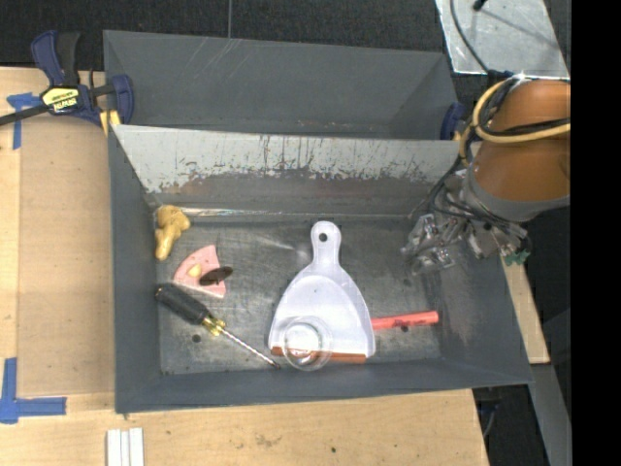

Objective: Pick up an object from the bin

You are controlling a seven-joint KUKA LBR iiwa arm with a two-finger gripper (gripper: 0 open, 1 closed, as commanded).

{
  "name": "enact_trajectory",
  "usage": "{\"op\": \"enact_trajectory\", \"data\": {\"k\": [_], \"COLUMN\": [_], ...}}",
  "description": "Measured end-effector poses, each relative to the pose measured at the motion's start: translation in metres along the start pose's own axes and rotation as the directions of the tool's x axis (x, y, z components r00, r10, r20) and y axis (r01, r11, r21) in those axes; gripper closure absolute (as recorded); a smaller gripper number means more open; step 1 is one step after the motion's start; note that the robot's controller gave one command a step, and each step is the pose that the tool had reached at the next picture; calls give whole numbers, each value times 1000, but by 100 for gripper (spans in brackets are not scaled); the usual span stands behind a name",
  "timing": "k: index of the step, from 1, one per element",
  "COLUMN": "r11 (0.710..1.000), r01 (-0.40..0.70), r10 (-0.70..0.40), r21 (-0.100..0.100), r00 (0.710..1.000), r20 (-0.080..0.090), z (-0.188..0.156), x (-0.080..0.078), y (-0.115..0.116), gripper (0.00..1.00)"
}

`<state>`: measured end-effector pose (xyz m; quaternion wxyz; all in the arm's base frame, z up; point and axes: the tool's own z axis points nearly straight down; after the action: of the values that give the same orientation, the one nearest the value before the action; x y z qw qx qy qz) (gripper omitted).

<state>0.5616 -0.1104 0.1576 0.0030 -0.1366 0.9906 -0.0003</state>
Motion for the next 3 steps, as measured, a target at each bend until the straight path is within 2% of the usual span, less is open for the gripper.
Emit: {"op": "enact_trajectory", "data": {"k": [1, 2, 3], "r11": [978, 996, 981], "r01": [-209, -88, 194], "r10": [209, 88, -194], "r21": [1, -3, 1], "r00": [978, 996, 981], "r20": [0, -10, -1], "z": [8, -39, -81], "x": [-21, -1, 4], "y": [-6, 4, -10], "gripper": [100, 100, 100]}}
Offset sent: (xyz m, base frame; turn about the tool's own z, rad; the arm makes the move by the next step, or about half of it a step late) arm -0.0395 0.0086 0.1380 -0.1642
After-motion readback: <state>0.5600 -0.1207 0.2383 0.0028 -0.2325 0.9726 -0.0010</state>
